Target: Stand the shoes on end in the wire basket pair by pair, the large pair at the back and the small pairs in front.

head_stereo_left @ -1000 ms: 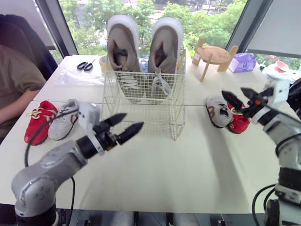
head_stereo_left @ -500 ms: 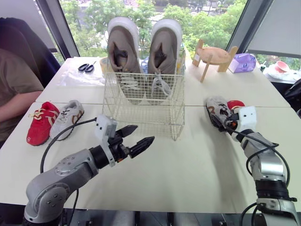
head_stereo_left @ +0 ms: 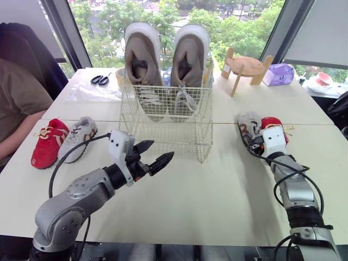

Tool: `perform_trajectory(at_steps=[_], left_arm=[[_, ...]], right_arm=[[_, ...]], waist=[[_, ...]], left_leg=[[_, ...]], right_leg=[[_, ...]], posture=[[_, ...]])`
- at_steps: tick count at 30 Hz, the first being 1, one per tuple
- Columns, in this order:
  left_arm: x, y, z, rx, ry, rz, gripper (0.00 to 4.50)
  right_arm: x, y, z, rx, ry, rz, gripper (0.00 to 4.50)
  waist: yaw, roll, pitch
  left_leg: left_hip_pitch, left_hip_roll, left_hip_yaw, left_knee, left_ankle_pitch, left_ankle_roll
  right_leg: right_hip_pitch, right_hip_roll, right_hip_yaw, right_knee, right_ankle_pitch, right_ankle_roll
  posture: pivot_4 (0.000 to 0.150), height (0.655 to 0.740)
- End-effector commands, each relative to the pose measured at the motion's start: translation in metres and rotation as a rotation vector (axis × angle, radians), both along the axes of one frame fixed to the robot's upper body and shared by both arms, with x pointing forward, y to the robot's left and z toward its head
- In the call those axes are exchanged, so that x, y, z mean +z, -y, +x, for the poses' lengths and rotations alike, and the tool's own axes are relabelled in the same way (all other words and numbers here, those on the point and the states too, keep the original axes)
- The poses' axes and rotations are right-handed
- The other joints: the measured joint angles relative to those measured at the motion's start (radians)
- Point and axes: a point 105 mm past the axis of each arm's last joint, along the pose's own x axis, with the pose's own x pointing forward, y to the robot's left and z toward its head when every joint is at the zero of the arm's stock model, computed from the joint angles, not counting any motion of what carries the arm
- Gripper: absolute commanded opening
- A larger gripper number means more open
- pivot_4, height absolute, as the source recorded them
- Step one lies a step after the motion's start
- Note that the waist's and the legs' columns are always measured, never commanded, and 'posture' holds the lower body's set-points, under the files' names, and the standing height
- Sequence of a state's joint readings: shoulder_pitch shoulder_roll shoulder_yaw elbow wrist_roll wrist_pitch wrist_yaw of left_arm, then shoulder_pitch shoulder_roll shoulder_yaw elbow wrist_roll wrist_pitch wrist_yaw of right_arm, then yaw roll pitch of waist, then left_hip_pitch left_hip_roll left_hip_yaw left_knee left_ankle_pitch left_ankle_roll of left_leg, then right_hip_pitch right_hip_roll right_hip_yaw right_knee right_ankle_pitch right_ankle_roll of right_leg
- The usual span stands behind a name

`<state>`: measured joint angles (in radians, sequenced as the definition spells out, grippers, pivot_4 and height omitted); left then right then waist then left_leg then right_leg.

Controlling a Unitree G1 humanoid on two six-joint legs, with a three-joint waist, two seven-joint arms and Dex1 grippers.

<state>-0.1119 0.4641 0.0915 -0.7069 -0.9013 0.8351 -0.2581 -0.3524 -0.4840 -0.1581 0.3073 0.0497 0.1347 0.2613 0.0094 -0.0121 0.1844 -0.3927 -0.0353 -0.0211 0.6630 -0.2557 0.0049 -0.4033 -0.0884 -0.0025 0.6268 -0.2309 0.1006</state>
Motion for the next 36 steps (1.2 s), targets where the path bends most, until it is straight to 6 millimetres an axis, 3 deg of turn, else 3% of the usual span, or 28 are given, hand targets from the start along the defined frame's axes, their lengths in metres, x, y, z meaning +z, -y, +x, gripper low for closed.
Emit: perform_trajectory(at_steps=[1,2,6,10,15,18,20,23,27,30,36], left_arm=[[0.007,0.001,0.0,0.001,0.039,-0.011,4.5],[0.007,0.0,0.0,0.004,0.037,-0.012,4.5],[0.017,-0.009,-0.001,-0.035,0.001,-0.102,4.5],[0.034,-0.025,-0.005,-0.107,-0.037,-0.188,4.5],[0.058,-0.052,0.006,-0.14,-0.053,-0.271,4.5],[0.094,-0.065,0.015,-0.182,-0.009,-0.402,4.5],[0.134,-0.075,0.02,-0.221,0.066,-0.5,4.5],[0.17,-0.087,0.03,-0.221,0.117,-0.555,4.5],[0.214,-0.093,0.035,-0.286,0.157,-0.608,4.5],[0.234,-0.089,0.039,-0.335,0.161,-0.579,4.5],[0.243,-0.069,0.031,-0.43,0.139,-0.464,4.5]], right_arm=[[-0.018,0.003,-0.001,-0.037,-0.062,0.007,0.22],[-0.013,0.001,-0.001,-0.029,-0.043,0.001,0.0],[0.032,-0.01,0.003,0.023,0.118,0.02,0.0],[0.1,-0.019,0.002,0.076,0.322,0.056,0.0],[0.19,-0.036,-0.012,0.174,0.56,0.109,0.0],[0.25,-0.047,-0.03,0.225,0.729,0.123,0.0],[0.303,-0.069,-0.053,0.357,0.863,0.049,0.0],[0.343,-0.091,-0.079,0.517,0.954,-0.057,0.0],[0.362,-0.133,-0.113,0.861,0.953,-0.221,0.0],[0.344,-0.167,-0.122,1.102,0.874,-0.421,0.0],[0.316,-0.194,-0.12,1.3,0.816,-0.59,0.0]], waist=[[0.001,-0.001,0.0],[0.001,-0.001,-0.001],[0.0,-0.001,0.0],[-0.004,0.003,0.002],[-0.008,0.005,0.004],[0.0,0.005,0.004],[0.002,0.005,0.005],[0.0,0.004,0.005],[-0.004,0.002,0.005],[-0.019,0.001,0.005],[-0.028,0.001,0.006]], left_leg=[[0.0,0.0,0.0,0.0,0.0,0.0],[0.0,0.0,0.0,0.0,0.0,0.0],[0.0,0.0,0.0,0.0,0.0,0.0],[-0.003,0.0,0.0,-0.001,0.0,0.0],[-0.006,0.0,0.0,-0.001,0.0,0.0],[-0.007,0.0,-0.001,-0.001,0.0,0.0],[-0.009,0.0,-0.002,0.0,0.0,0.0],[-0.018,-0.001,-0.001,0.002,0.0,0.0],[-0.017,-0.001,-0.001,-0.001,0.0,0.0],[-0.017,-0.001,-0.001,-0.002,0.0,0.0],[-0.017,-0.001,0.0,-0.002,0.0,0.0]], right_leg=[[0.0,0.0,0.0,0.0,0.0,0.0],[0.0,0.0,0.0,-0.001,0.0,0.0],[0.0,0.0,0.0,-0.001,0.0,0.0],[-0.004,0.0,0.0,-0.001,0.0,0.0],[-0.008,0.0,0.0,0.001,0.0,0.0],[-0.008,0.0,-0.001,0.0,0.0,0.0],[-0.009,0.0,-0.001,0.001,0.0,0.0],[-0.019,0.0,-0.001,0.003,0.001,0.002],[-0.02,0.0,-0.001,0.003,0.002,0.006],[-0.02,0.001,-0.001,0.002,0.002,0.007],[-0.021,0.0,-0.001,0.004,0.002,0.007]], posture=[[0.15,0.74],[0.15,0.74],[0.15,0.74],[0.15,0.74],[0.15,0.74],[0.15,0.74],[0.15,0.74],[0.15,0.74],[0.15,0.74],[0.15,0.74],[0.15,0.74]])
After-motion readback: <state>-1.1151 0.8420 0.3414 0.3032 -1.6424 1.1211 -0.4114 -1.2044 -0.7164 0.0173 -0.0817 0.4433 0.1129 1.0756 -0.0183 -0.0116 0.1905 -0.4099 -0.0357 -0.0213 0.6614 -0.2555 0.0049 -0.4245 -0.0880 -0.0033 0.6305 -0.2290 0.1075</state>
